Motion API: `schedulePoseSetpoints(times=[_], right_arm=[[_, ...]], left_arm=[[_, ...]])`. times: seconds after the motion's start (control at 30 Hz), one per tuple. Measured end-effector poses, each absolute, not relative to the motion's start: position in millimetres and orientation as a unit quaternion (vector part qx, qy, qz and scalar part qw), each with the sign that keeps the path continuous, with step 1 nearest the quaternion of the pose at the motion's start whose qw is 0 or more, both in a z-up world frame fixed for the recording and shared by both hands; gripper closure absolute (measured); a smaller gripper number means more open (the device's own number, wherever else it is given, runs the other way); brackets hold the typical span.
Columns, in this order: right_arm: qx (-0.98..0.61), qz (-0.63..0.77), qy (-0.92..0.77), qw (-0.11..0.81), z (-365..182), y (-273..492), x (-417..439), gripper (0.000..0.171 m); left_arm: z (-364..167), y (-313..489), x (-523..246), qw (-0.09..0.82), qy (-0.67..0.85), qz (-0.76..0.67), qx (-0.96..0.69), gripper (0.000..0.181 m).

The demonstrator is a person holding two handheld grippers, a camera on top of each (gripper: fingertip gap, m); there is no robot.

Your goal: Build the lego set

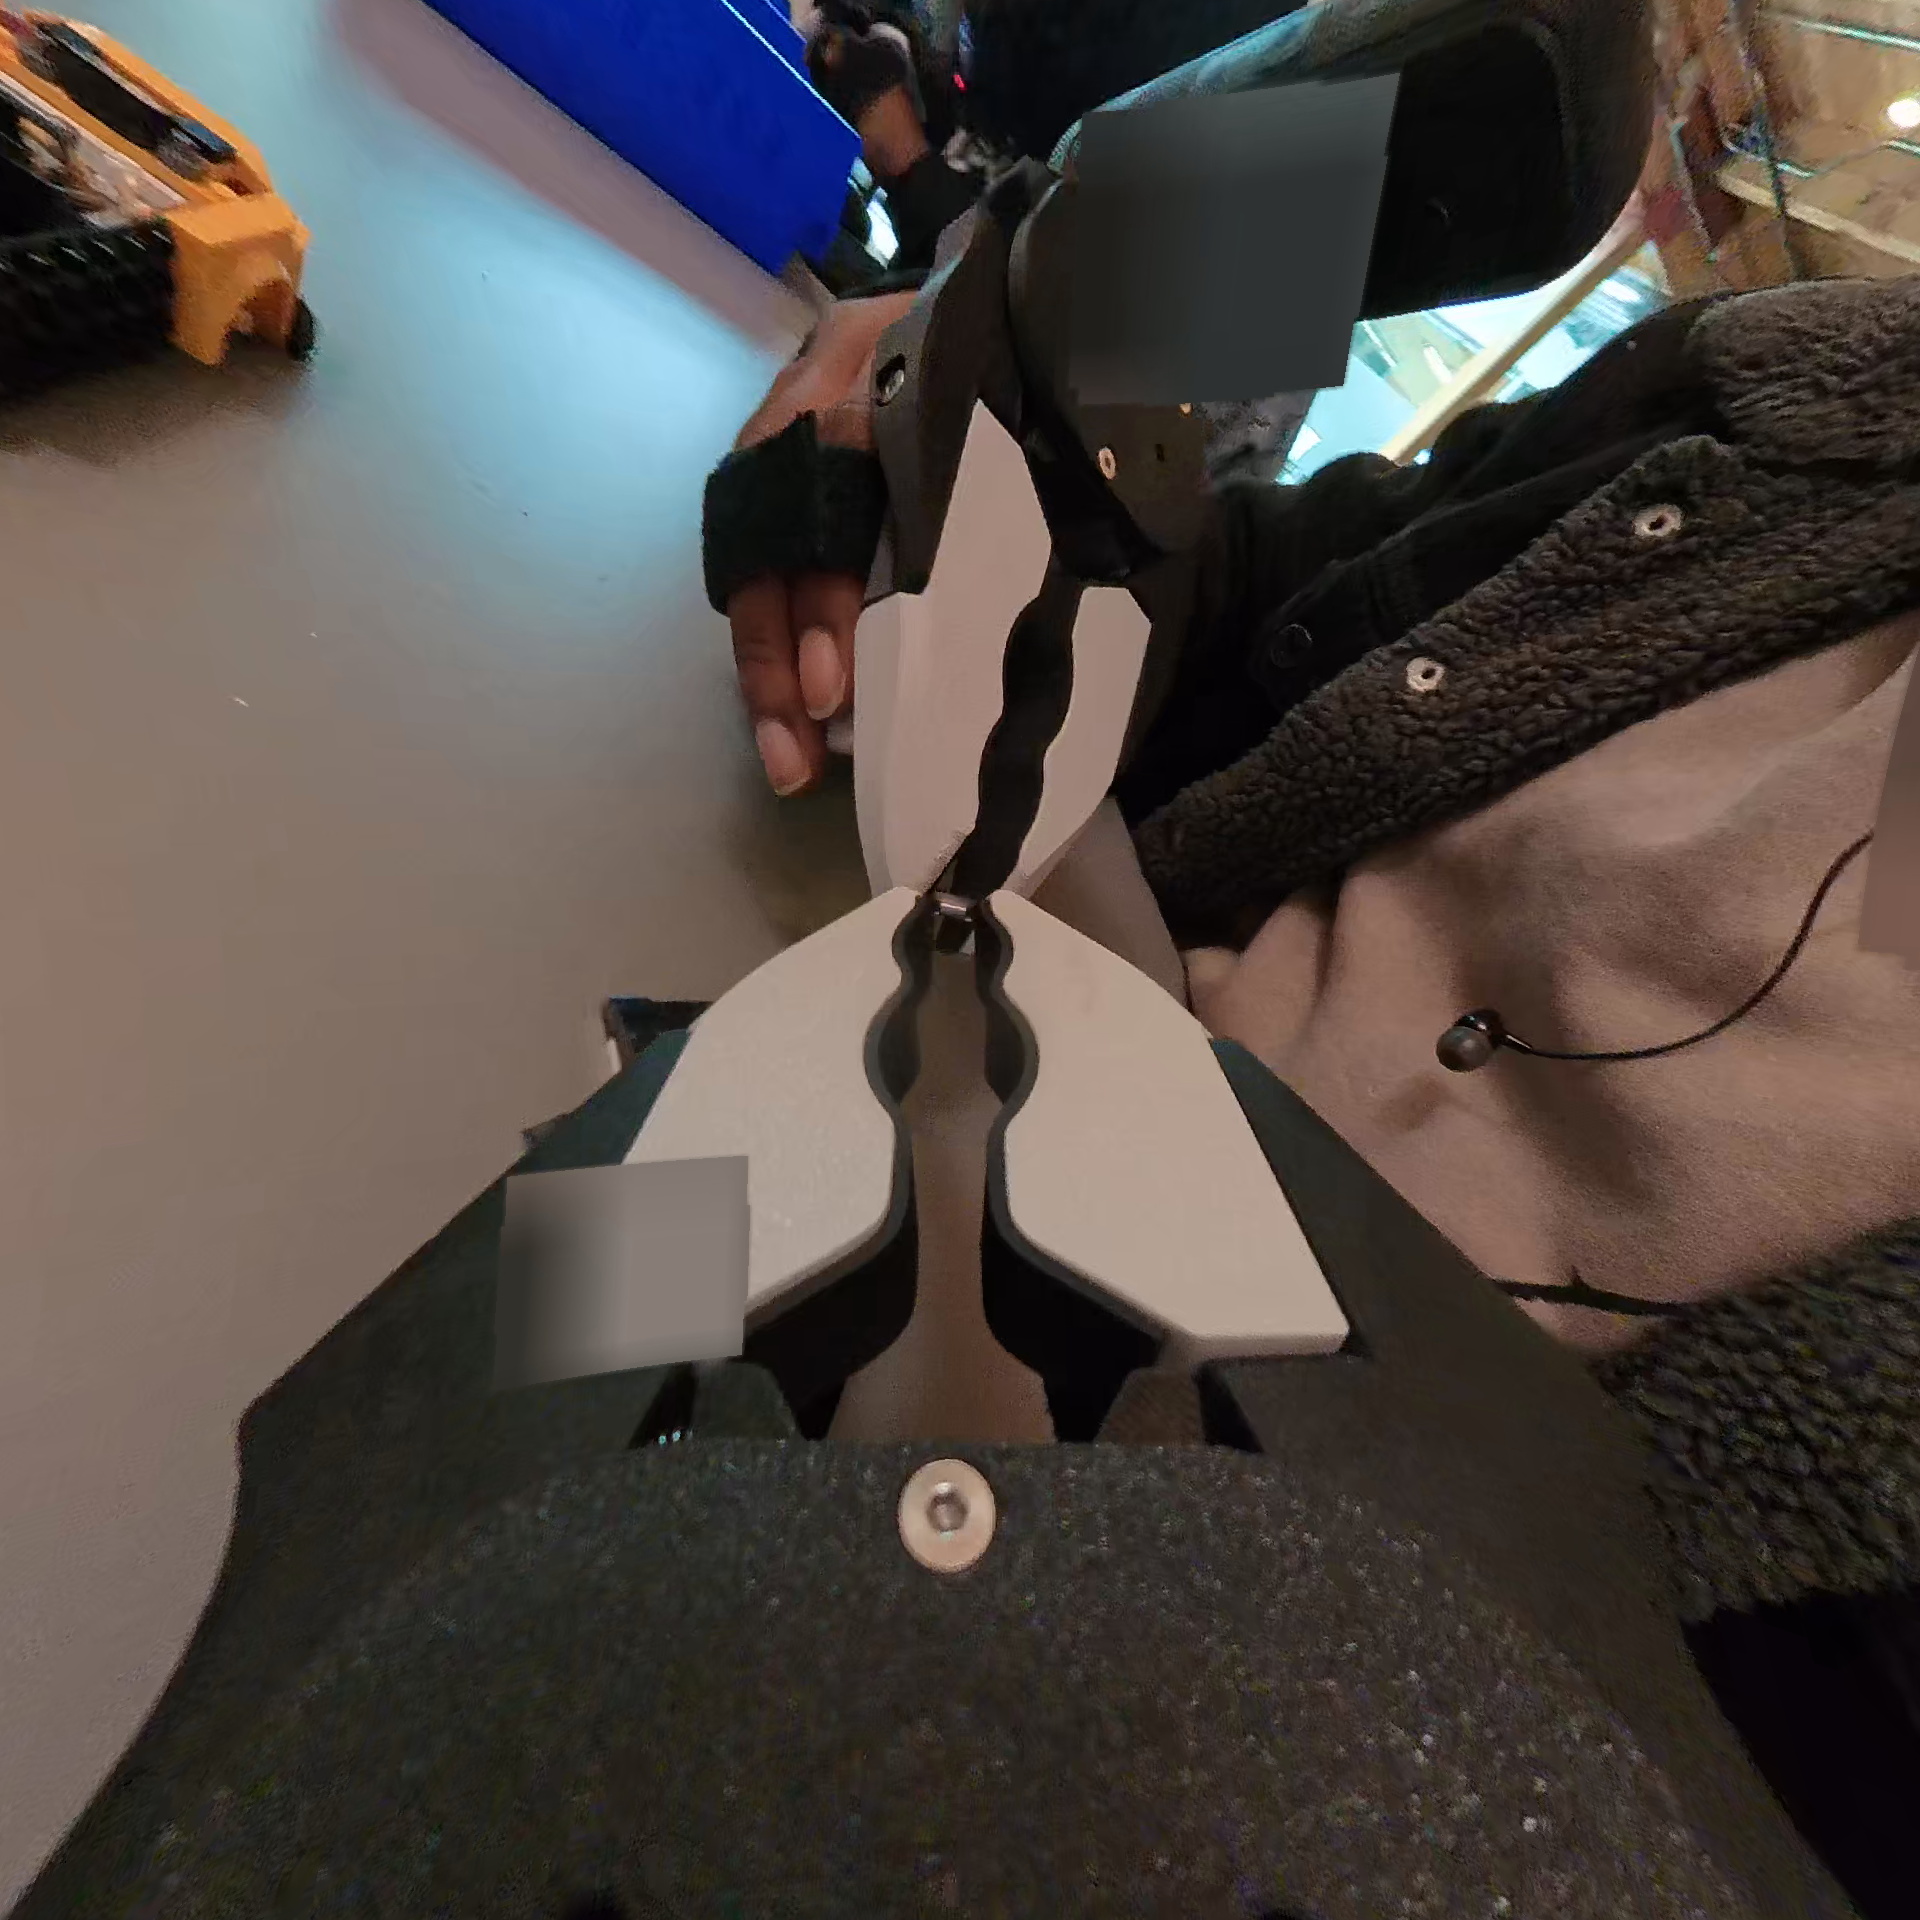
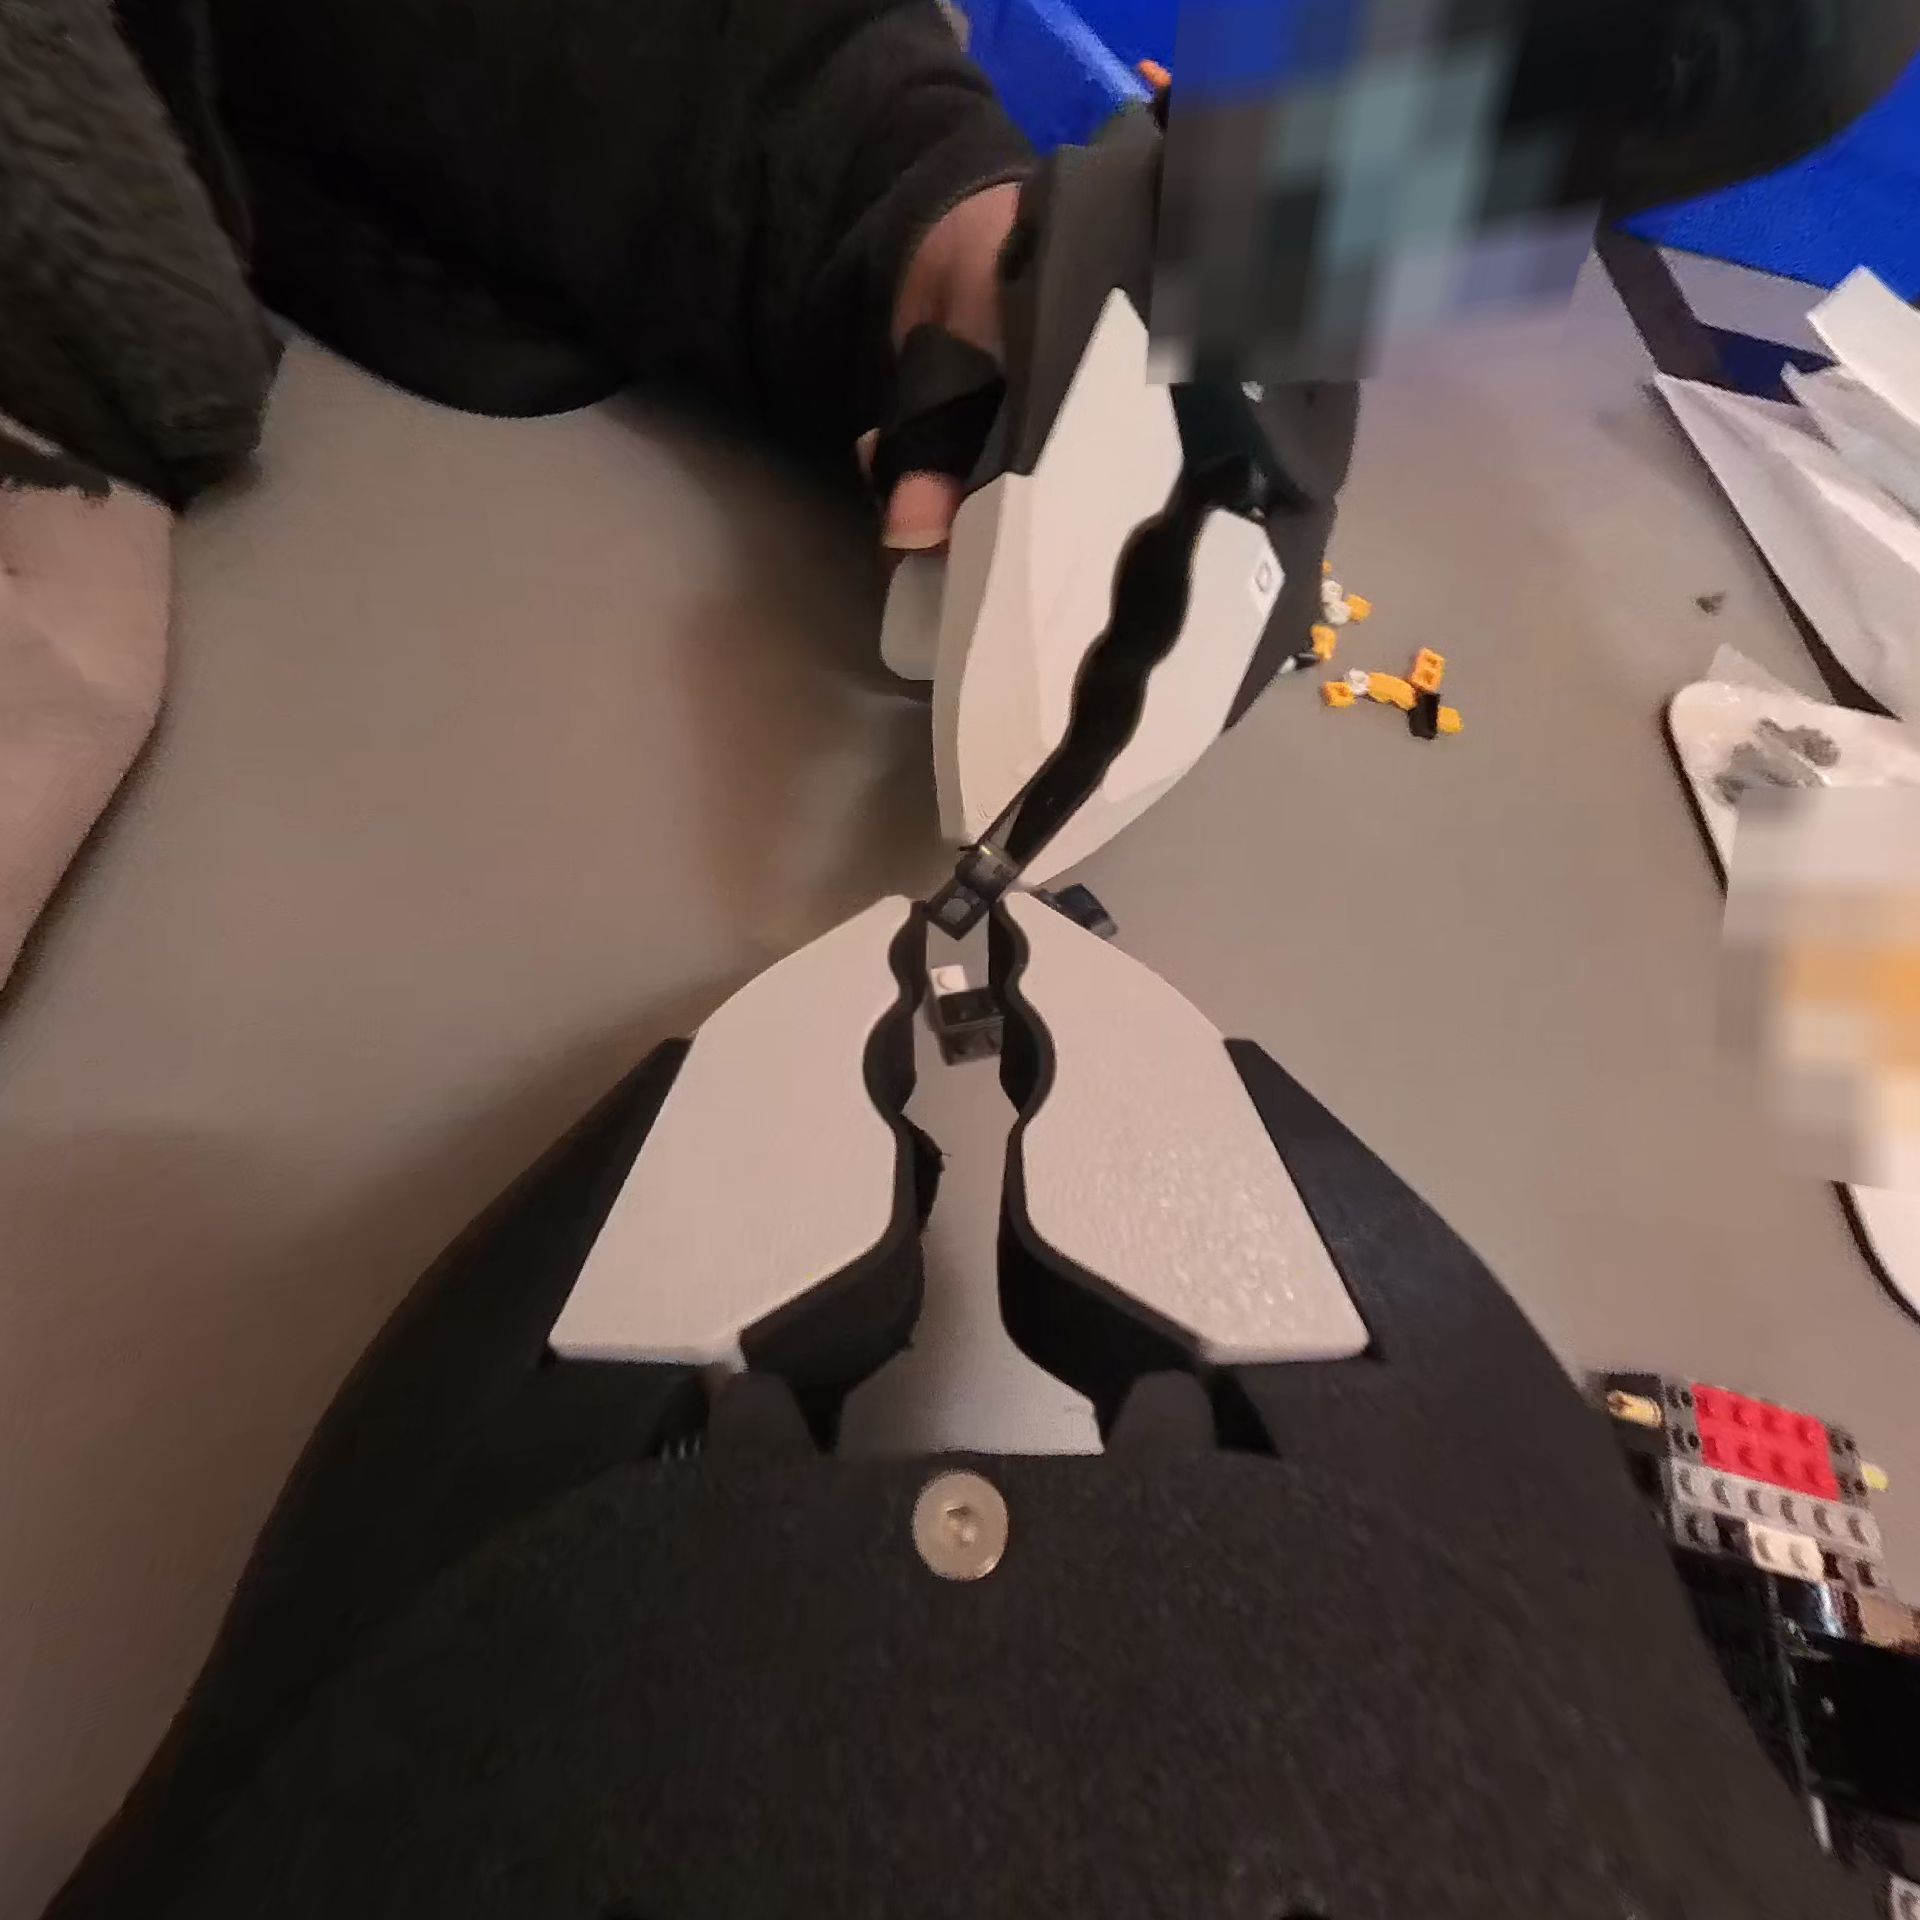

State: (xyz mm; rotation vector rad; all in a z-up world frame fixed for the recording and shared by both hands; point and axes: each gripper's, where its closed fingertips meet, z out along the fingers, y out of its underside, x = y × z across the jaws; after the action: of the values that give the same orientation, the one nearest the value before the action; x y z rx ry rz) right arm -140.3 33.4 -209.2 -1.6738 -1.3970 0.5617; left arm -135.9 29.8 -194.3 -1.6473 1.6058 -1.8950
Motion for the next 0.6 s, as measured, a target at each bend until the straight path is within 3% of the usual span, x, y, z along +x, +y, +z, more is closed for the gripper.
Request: schedulePoseSetpoints(times=[0.03, 0.23, 0.4, 0.6], right_arm=[[-0.676, 0.229, -0.550, 0.433, -208, 36, -140, 0.161], [-0.722, 0.268, -0.480, 0.420, -205, 49, -133, 0.163], [-0.761, 0.221, -0.476, 0.382, -221, 55, -120, 0.162], [-0.825, 0.112, -0.505, 0.228, -260, 33, -94, 0.162]], left_arm=[[-193, 33, -135, 0.091, 0.534, -0.633, -0.553, 0.175], [-188, 47, -129, 0.161, 0.528, -0.612, -0.566, 0.174], [-193, 60, -126, 0.243, 0.562, -0.540, -0.578, 0.168], [-220, 46, -128, 0.228, 0.633, -0.472, -0.570, 0.174]])
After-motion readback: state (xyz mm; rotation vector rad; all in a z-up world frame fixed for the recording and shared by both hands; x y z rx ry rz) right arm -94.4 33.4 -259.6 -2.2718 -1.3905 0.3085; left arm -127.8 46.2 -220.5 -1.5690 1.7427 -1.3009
